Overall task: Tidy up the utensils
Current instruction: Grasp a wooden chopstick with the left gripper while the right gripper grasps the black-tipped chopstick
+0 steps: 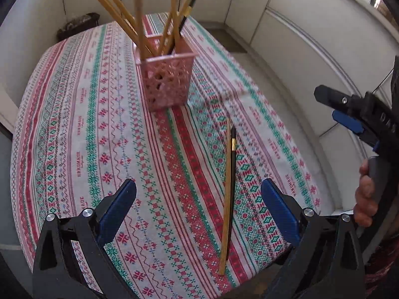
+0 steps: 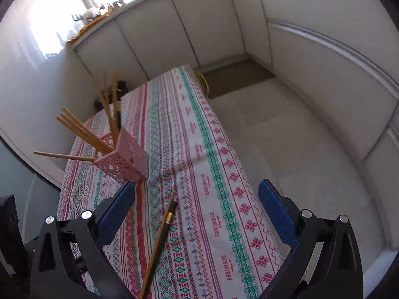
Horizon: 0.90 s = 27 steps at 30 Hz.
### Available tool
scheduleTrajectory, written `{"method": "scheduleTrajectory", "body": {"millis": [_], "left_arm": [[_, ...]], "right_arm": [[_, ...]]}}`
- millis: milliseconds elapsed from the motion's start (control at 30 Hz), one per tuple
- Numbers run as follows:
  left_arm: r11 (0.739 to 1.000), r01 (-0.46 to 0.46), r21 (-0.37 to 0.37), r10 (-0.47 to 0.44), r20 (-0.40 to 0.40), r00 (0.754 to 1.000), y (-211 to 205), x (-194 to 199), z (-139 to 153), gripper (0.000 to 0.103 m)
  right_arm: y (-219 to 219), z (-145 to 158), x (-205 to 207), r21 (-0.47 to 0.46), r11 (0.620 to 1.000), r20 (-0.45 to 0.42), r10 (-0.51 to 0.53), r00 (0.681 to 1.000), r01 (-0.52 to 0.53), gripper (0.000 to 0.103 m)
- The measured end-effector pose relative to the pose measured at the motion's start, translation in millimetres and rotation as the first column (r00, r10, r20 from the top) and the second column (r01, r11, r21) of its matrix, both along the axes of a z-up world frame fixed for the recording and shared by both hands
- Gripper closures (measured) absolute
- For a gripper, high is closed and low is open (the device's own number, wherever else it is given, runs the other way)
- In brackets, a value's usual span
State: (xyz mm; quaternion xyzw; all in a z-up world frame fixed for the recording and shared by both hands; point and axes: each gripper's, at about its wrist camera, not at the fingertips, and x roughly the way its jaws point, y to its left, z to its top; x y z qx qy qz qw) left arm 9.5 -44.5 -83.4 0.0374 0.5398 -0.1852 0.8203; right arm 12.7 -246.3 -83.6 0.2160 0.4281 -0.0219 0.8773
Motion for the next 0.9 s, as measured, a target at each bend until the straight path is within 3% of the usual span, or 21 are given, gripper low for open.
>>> {"method": "scheduleTrajectory", "body": {"millis": [100,233,400,500,700,900], "left_arm": [[0.997,-0.012,0.078,0.018,-0.075,0.997,-17.4,10.5,-21.3,0.007],[0.991,-0.087,0.097,0.098,-0.112,0.989,-35.7,29.9,-30.7,0.007],[0.972,-0.199,0.123,0.212,-0.099,0.972,-46.2,50.4,-33.4,0.007],[0.963,-0.205,0.173,0.227,-0.118,0.967,-52.8,54.5,-42.5,0.007],[0.955,-0.226,0.194,0.256,-0.146,0.956,-57.4,65.5,-52.6,0.007],[0.934,-0.239,0.266,0.272,-0.093,0.958,-63.5,78.4,-63.5,0.009]], "right_arm": [[-7.2,-14.0,3.5,0.051,0.999,-0.067,-0.002,0.998,0.005,0.007],[-21.2,-19.8,5.1,0.108,0.993,-0.102,-0.032,0.994,0.043,0.007],[-38.6,-23.2,6.7,0.198,0.977,-0.128,-0.056,0.990,0.081,0.007],[-42.0,-23.2,6.2,0.221,0.972,-0.129,-0.048,0.990,0.076,0.007],[-44.4,-24.4,4.0,0.239,0.968,-0.138,-0.045,0.989,0.077,0.007],[-56.7,-27.4,-0.7,0.273,0.955,-0.149,-0.081,0.986,0.120,0.007]]}}
